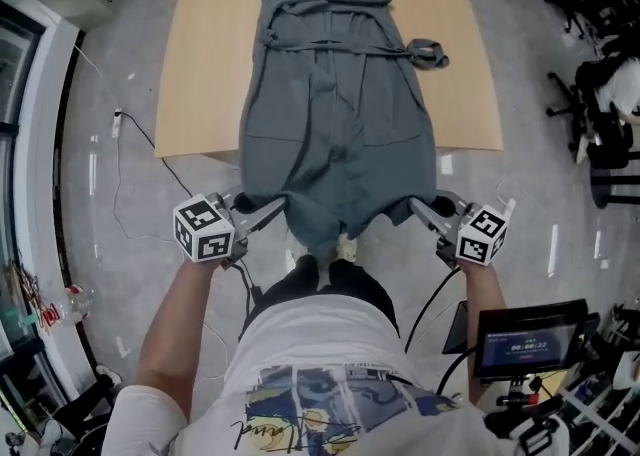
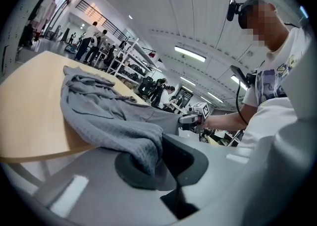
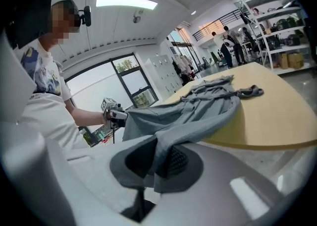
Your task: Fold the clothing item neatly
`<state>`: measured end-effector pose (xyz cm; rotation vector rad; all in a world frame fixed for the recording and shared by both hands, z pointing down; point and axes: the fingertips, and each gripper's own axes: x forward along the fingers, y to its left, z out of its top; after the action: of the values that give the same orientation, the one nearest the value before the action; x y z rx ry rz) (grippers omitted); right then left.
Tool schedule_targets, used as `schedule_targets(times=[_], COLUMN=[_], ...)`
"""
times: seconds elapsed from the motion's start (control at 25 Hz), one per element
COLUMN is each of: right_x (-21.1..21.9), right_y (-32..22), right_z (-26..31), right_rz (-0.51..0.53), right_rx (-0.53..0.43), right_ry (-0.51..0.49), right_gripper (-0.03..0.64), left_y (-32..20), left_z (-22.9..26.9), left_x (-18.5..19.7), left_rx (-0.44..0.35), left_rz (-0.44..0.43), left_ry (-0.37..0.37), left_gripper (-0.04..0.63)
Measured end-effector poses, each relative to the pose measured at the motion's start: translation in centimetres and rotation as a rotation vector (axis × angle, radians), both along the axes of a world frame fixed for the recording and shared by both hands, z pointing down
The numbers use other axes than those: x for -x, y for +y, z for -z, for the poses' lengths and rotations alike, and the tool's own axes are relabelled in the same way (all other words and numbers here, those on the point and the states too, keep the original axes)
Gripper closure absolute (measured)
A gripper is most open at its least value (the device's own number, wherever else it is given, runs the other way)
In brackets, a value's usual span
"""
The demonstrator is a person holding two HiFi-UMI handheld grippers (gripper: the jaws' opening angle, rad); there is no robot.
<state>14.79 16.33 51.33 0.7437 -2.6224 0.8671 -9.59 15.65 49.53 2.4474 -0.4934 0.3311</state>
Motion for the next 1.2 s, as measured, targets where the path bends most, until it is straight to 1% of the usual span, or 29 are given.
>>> schedule_targets(times=[0.12, 0.24, 0.44, 0.64, 0.8, 1.0, 1.2], right_x=[-0.1, -0.4, -0.3, -0.3, 0.0, 0.1, 0.2], right_y=[-0.9, -2.6, -4.9, -8.1, -10.8, -16.4, -22.1], right_z=[3.0, 5.3, 10.2, 13.4, 16.1, 19.0, 20.5], right_rz=[0.007, 0.003, -0.013, 0.011, 0.048, 0.12, 0.195], right_rx=[-0.035, -0.076, -0.173, -0.251, -0.306, -0.363, -0.404], right_ry=[-0.027, -0.055, -0.097, -0.107, -0.12, -0.129, -0.117], right_gripper=[0.598, 0.598, 0.598, 0.598, 0.598, 0.598, 0.598], left_y=[-1.0, -2.6, -4.7, -7.9, -10.7, -16.1, -21.4], left_z=[3.1, 5.1, 9.3, 12.3, 15.1, 17.7, 18.7], left_x=[-0.3, -0.6, 0.2, 0.4, 0.5, 0.9, 1.1], left_rx=[-0.046, -0.086, -0.157, -0.237, -0.282, -0.318, -0.336], left_rz=[-0.009, -0.013, 0.005, 0.042, 0.079, 0.14, 0.191], left_ry=[0.049, 0.091, 0.143, 0.158, 0.149, 0.145, 0.121], left_gripper=[0.572, 0.572, 0.572, 0.572, 0.572, 0.572, 0.572])
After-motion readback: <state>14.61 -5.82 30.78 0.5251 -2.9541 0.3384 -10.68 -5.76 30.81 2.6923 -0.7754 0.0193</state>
